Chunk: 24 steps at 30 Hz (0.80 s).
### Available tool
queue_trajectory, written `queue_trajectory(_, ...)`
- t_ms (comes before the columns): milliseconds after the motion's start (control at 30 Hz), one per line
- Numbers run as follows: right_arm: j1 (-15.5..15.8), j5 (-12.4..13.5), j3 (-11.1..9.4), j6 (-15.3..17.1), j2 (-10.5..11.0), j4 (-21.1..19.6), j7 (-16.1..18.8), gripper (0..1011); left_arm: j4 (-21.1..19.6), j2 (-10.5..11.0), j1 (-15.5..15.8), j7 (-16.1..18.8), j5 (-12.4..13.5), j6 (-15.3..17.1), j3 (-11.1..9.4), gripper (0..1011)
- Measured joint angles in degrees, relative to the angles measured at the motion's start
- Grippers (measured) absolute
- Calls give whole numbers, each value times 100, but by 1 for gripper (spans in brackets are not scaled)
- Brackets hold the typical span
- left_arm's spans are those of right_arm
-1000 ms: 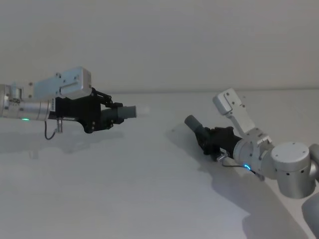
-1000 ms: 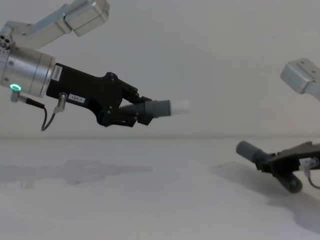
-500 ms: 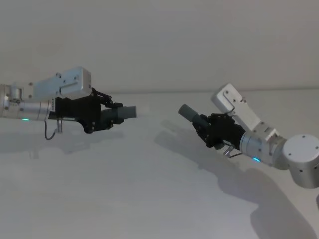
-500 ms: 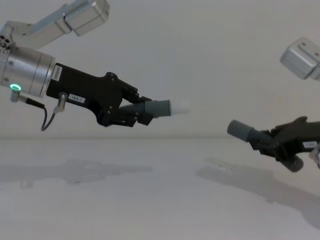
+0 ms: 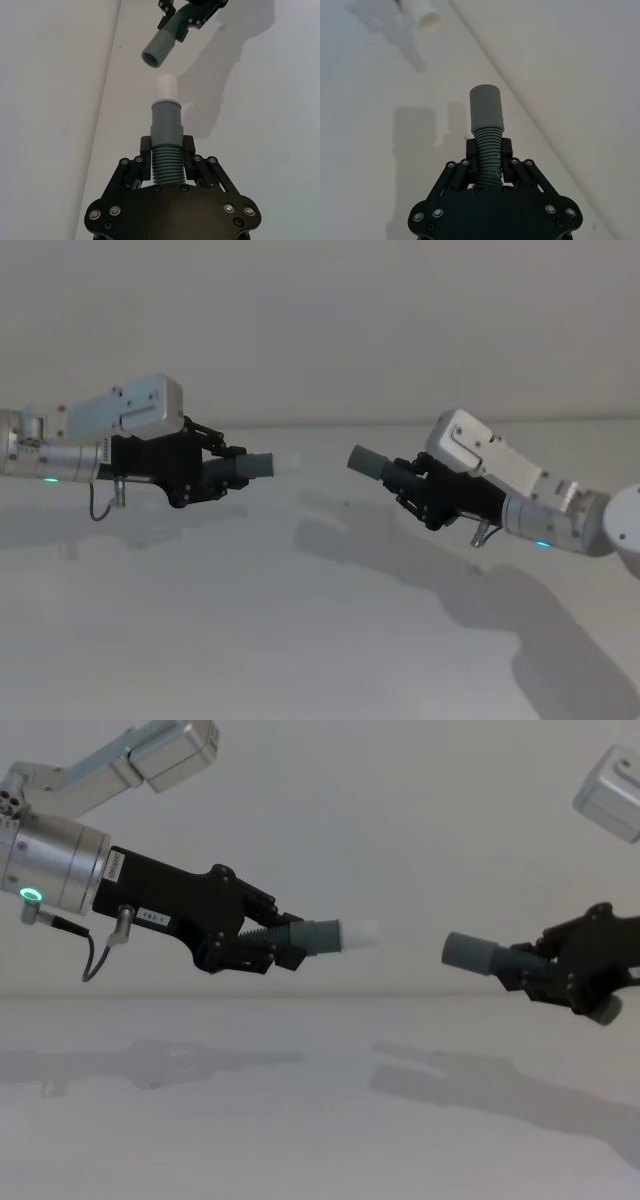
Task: Use both hands to pick up one end of the pipe from the table, align the ends, and insert them.
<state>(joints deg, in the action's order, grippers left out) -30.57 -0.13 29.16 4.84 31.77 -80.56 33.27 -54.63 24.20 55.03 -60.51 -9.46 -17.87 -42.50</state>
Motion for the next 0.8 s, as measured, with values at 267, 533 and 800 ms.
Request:
queue_trajectory(267,-231,-295,252,-262,325,-242,453,244,0,0,0,0,0,0,0,331)
queue_trajectory(533,-486,-538,496,-470,498,-353,803,244,0,0,0,0,0,0,0,331)
queue_trajectory(800,-728,-704,691,-610,549,-376,1034,244,0,0,0,0,0,0,0,331)
